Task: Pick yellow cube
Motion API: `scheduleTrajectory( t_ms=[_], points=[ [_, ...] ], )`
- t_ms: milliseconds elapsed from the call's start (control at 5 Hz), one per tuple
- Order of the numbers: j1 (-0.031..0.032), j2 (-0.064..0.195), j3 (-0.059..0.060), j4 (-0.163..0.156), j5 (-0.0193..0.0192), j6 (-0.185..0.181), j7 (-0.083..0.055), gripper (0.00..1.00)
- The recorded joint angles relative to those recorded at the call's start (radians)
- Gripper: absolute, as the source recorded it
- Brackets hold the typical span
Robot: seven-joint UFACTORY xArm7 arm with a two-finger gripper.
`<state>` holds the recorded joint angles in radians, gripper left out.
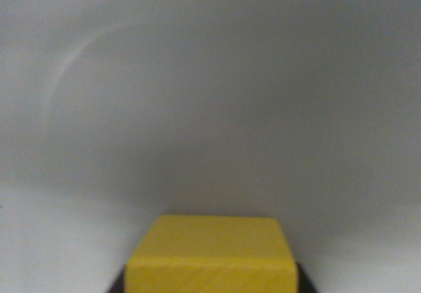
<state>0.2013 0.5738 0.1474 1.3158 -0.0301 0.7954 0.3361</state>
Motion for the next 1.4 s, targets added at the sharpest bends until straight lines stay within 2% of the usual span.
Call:
scheduleTrajectory(
  t_ms=[600, 1000, 1200, 1400],
  points=[
    [0.0000, -0.002, 0.000, 0.004, 0.0002, 0.005, 0.000, 1.00],
    [-0.0001, -0.005, 0.000, 0.012, 0.0007, 0.017, 0.000, 1.00],
    [-0.0001, -0.010, 0.001, 0.025, 0.0015, 0.036, 0.000, 1.00],
    [-0.0001, -0.010, 0.001, 0.025, 0.0015, 0.036, 0.000, 1.00]
  ],
)
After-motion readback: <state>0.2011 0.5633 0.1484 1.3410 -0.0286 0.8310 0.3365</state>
